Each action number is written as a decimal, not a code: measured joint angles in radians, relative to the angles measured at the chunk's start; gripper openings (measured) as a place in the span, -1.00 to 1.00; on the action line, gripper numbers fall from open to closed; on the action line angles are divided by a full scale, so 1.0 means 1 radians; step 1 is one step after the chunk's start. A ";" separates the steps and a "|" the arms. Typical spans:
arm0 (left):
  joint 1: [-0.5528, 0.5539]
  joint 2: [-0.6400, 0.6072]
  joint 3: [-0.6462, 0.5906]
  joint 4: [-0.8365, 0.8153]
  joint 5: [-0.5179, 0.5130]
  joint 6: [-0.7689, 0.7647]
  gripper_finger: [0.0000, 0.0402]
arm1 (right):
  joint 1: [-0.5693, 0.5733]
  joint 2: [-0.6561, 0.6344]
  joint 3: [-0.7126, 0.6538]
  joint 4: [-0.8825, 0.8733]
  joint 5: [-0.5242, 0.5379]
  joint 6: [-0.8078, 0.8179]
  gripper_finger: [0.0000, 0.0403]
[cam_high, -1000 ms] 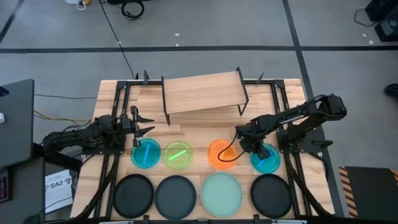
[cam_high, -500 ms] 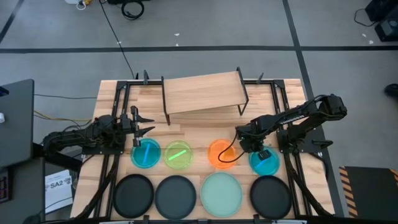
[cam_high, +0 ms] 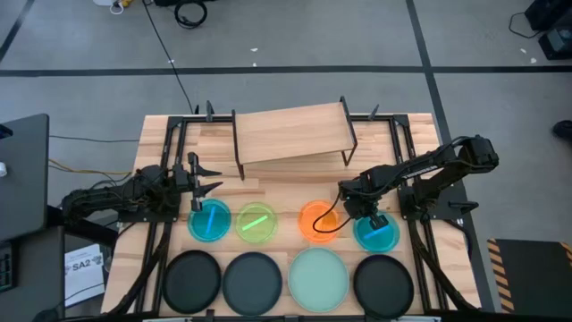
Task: Place and stack plates onto a shelf
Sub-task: Put the right light blue plate on the shelf
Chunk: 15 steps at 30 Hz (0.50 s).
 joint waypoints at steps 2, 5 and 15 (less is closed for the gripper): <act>0.000 0.000 0.000 0.000 0.000 0.000 -0.30 | 0.000 -0.001 0.002 -0.006 0.041 0.001 -0.96; 0.000 0.000 0.000 0.000 0.000 0.000 -0.30 | -0.004 -0.003 0.002 -0.017 0.077 0.003 -0.96; 0.000 0.000 0.000 0.000 0.000 0.000 -0.30 | -0.047 -0.001 0.109 -0.137 0.123 0.001 -0.96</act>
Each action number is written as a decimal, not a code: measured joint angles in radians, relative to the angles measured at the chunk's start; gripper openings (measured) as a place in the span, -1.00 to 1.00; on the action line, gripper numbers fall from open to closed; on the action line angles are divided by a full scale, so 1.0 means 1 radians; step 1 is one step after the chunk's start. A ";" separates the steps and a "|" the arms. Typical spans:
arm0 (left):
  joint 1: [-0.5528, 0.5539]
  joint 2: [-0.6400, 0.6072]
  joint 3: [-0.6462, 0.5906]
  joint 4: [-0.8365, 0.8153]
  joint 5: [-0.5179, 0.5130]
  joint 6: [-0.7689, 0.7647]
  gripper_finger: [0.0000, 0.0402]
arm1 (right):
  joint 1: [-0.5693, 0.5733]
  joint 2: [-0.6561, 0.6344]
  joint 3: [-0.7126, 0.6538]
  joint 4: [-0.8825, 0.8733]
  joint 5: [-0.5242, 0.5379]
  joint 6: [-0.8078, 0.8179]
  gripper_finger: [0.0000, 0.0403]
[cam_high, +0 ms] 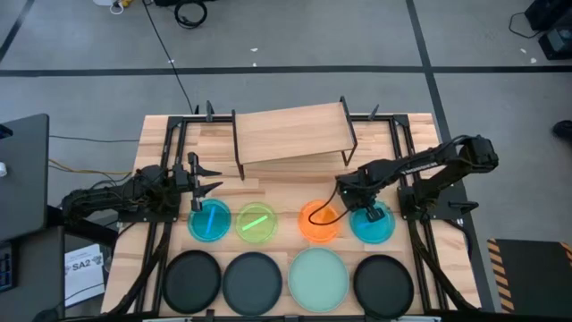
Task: Place and stack plates onto a shelf
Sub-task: Put the right light blue plate on the shelf
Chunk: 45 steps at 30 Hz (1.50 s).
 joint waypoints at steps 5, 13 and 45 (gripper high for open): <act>0.000 0.000 0.000 0.000 0.000 0.000 -0.30 | -0.026 0.000 0.115 -0.116 0.014 -0.012 -0.96; 0.000 0.000 0.000 0.000 0.000 0.000 -0.30 | -0.080 0.000 0.327 -0.317 0.015 -0.059 -0.96; 0.000 0.000 0.000 0.000 0.000 0.000 -0.30 | -0.631 0.034 0.815 -0.029 -0.009 -0.024 -0.96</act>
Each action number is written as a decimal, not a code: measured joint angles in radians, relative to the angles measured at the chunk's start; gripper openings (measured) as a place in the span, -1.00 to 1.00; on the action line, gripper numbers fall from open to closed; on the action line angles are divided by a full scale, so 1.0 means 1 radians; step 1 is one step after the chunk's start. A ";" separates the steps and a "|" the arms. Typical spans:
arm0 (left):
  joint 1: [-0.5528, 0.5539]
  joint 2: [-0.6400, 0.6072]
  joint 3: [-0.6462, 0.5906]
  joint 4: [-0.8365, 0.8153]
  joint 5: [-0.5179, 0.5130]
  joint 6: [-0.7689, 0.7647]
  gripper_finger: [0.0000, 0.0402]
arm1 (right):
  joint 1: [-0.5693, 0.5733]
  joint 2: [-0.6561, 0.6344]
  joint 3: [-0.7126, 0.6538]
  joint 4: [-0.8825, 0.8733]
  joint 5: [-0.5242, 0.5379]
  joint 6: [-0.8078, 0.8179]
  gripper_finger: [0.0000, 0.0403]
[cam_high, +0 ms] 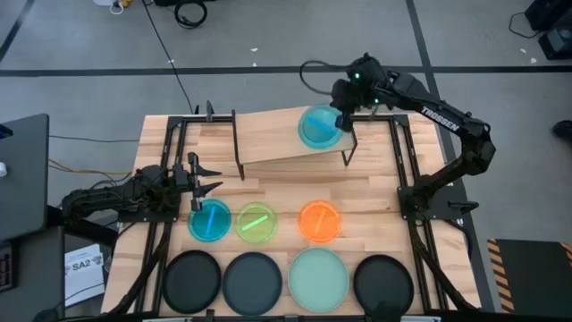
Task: Place and stack plates onto a shelf
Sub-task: Put the right light blue plate on the shelf
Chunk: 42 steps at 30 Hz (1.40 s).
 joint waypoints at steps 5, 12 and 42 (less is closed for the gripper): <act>0.000 0.000 0.000 0.000 0.000 0.000 -0.30 | -0.070 0.044 -0.001 -0.003 -0.050 0.046 -0.96; 0.000 0.000 0.000 0.000 0.000 0.000 -0.30 | -0.125 0.119 -0.001 0.004 -0.068 0.054 -0.96; 0.000 0.000 0.000 0.000 0.000 0.000 -0.30 | -0.169 0.192 -0.001 0.017 -0.070 0.054 -0.95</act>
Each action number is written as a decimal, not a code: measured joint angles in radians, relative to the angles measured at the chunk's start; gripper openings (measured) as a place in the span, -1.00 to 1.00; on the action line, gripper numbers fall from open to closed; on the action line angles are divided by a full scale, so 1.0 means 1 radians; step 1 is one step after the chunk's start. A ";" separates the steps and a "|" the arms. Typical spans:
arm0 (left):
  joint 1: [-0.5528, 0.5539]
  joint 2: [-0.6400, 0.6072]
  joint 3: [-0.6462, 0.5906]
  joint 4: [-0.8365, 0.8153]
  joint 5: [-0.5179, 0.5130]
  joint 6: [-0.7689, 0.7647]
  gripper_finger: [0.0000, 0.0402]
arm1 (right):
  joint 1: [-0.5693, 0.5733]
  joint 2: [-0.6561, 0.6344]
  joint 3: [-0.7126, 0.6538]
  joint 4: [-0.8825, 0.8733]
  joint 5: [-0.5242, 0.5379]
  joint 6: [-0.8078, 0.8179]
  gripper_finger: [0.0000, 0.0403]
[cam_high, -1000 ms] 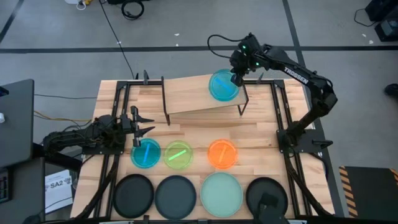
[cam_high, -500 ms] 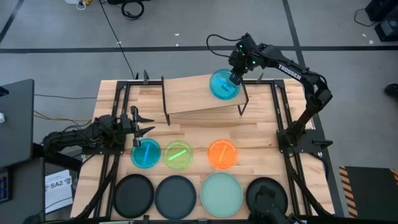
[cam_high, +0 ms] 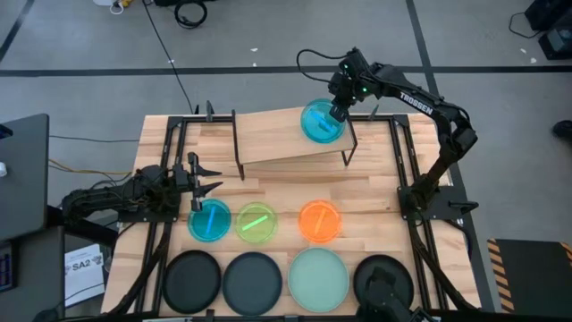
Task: Place and stack plates onto a shelf
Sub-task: Put the right light blue plate on the shelf, then put the dark green plate on the shelf
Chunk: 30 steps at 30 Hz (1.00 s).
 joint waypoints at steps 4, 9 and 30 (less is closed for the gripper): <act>0.000 0.000 0.000 0.000 0.000 0.000 -0.30 | 0.000 0.000 0.000 0.000 0.000 0.000 -0.90; 0.000 0.000 0.000 0.000 0.000 0.000 -0.30 | 0.000 0.000 0.000 0.000 0.001 0.000 -0.86; 0.000 0.000 0.000 0.000 0.000 0.000 -0.30 | 0.000 0.000 0.000 0.007 0.002 0.000 -0.54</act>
